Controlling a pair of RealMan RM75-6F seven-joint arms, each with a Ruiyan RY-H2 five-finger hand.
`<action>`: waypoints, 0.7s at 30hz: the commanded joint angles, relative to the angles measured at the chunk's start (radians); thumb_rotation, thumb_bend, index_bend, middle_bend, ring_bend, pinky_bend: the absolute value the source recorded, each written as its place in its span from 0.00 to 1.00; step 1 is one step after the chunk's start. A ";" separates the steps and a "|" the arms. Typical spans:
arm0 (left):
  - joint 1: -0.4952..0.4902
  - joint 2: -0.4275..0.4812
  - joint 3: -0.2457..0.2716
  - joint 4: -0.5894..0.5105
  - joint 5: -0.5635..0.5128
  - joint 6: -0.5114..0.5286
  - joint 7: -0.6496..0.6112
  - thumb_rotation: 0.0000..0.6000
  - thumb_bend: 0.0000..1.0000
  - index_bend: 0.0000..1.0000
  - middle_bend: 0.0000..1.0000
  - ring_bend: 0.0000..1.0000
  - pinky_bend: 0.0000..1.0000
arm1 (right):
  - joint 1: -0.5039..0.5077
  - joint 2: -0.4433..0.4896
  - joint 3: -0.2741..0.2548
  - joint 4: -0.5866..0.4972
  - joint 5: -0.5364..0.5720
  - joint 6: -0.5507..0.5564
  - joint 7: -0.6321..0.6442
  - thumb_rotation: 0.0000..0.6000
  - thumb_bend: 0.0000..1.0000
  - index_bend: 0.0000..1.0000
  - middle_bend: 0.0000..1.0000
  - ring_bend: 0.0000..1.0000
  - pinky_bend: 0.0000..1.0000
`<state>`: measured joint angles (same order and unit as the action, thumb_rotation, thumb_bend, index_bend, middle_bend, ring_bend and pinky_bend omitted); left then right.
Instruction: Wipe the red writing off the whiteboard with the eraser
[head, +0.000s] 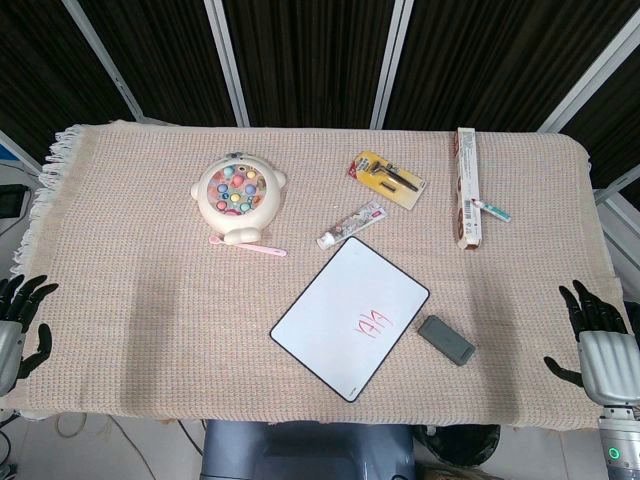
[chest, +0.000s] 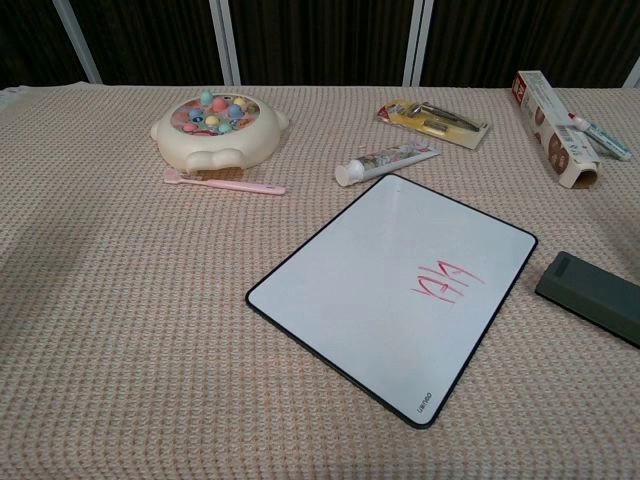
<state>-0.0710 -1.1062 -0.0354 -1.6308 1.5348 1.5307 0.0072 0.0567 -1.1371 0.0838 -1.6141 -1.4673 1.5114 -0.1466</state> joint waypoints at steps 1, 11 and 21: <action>0.000 0.000 0.000 0.000 -0.001 -0.001 -0.001 1.00 0.64 0.16 0.09 0.02 0.01 | 0.000 0.000 0.000 0.000 0.000 0.000 0.000 1.00 0.03 0.00 0.00 0.12 0.17; 0.003 0.004 0.000 -0.004 -0.004 0.000 -0.001 1.00 0.64 0.16 0.09 0.02 0.01 | 0.001 0.003 -0.003 -0.003 -0.006 -0.003 0.006 1.00 0.03 0.00 0.00 0.12 0.17; 0.002 0.001 -0.001 -0.003 -0.006 0.000 0.004 1.00 0.64 0.16 0.09 0.02 0.01 | 0.006 0.011 -0.013 -0.004 -0.020 -0.018 0.033 1.00 0.03 0.00 0.00 0.12 0.17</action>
<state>-0.0687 -1.1050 -0.0369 -1.6333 1.5281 1.5306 0.0110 0.0627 -1.1264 0.0714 -1.6181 -1.4873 1.4936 -0.1143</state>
